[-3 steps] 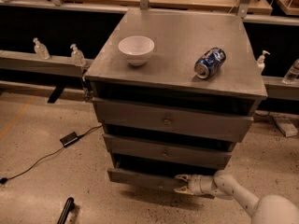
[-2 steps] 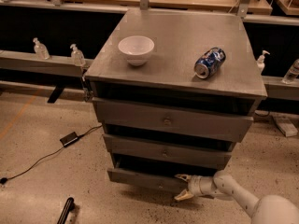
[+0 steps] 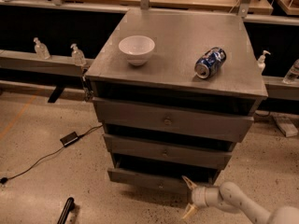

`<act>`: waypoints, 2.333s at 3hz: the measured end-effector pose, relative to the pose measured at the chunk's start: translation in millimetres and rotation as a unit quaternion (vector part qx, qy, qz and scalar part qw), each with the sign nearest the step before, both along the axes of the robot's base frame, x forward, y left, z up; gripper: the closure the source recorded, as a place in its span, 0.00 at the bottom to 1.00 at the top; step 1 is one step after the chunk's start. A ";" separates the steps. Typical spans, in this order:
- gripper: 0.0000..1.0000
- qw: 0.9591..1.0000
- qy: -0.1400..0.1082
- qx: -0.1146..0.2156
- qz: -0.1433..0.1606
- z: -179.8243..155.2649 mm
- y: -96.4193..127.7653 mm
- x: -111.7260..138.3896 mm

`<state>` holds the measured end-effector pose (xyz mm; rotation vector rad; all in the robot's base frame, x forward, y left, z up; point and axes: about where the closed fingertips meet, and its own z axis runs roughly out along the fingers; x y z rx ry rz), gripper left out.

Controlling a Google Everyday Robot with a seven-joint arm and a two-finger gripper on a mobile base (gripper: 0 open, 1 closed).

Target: Open bottom drawer

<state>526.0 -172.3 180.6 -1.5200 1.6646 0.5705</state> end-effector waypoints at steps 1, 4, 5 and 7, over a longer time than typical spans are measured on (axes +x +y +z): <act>0.00 0.997 0.067 0.043 -0.003 -4.8 -0.1 -68.1; 0.00 0.995 0.076 0.057 -0.005 10.1 -3.8 -88.7; 0.00 0.998 0.057 0.013 -0.003 15.0 -10.2 -67.2; 0.00 0.998 0.041 -0.055 -0.006 3.8 -21.1 -22.3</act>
Offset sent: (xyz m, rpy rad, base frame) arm -0.1182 -0.0073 -0.0155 0.1329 0.2730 -0.0316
